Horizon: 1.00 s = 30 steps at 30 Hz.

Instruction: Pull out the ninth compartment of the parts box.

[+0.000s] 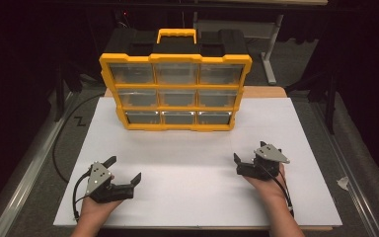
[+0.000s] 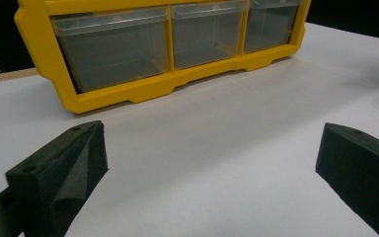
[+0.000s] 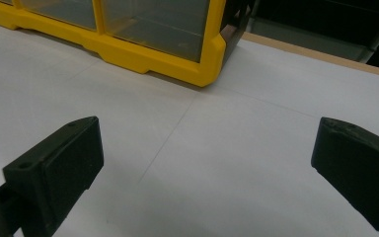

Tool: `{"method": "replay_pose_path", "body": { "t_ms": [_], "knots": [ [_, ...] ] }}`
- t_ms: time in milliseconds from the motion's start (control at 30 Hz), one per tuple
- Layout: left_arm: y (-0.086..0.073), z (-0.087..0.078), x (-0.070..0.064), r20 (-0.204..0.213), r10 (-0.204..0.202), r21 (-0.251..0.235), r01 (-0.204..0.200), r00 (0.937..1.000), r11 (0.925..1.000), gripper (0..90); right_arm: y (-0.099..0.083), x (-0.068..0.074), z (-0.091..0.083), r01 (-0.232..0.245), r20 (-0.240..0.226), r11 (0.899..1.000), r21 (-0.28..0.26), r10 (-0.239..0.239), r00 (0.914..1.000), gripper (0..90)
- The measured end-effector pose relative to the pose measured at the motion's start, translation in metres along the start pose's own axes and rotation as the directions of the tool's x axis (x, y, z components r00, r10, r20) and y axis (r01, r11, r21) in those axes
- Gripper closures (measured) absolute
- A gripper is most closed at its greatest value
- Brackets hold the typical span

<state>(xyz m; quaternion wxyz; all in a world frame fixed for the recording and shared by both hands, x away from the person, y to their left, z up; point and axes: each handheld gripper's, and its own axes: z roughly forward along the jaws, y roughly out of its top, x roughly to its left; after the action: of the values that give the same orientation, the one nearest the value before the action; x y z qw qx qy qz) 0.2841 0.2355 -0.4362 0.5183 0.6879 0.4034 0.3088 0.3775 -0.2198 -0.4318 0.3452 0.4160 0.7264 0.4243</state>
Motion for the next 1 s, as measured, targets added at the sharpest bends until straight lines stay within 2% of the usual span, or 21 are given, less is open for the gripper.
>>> {"method": "replay_pose_path", "body": {
  "t_ms": [467,600,700,833,1000],
  "knots": [
    [-0.001,0.0,-0.001,-0.003,0.008,0.001,-0.008,1.0,1.0,0.1,0.008,-0.002,0.025,0.006,0.028,1.0,0.011,-0.007,0.9996,1.1],
    [-0.001,0.0,0.0,-0.003,0.007,0.001,-0.007,1.0,1.0,0.1,0.01,-0.002,0.034,0.006,0.046,0.999,0.041,-0.008,0.9989,2.2],
    [0.0,0.0,0.0,0.0,0.006,0.0,-0.006,1.0,1.0,0.1,0.012,-0.001,0.035,0.011,0.047,0.999,0.035,-0.013,0.9988,2.1],
    [0.0,-0.001,0.0,0.001,0.007,-0.002,-0.007,1.0,1.0,0.1,0.016,0.003,0.029,0.043,0.049,0.999,0.014,-0.044,0.9978,2.0],
    [0.0,-0.001,-0.001,0.0,0.013,-0.002,-0.013,0.9999,0.9999,0.1,0.017,0.002,0.021,0.072,0.067,0.997,0.027,-0.074,0.995,1.6]
  ]
}}
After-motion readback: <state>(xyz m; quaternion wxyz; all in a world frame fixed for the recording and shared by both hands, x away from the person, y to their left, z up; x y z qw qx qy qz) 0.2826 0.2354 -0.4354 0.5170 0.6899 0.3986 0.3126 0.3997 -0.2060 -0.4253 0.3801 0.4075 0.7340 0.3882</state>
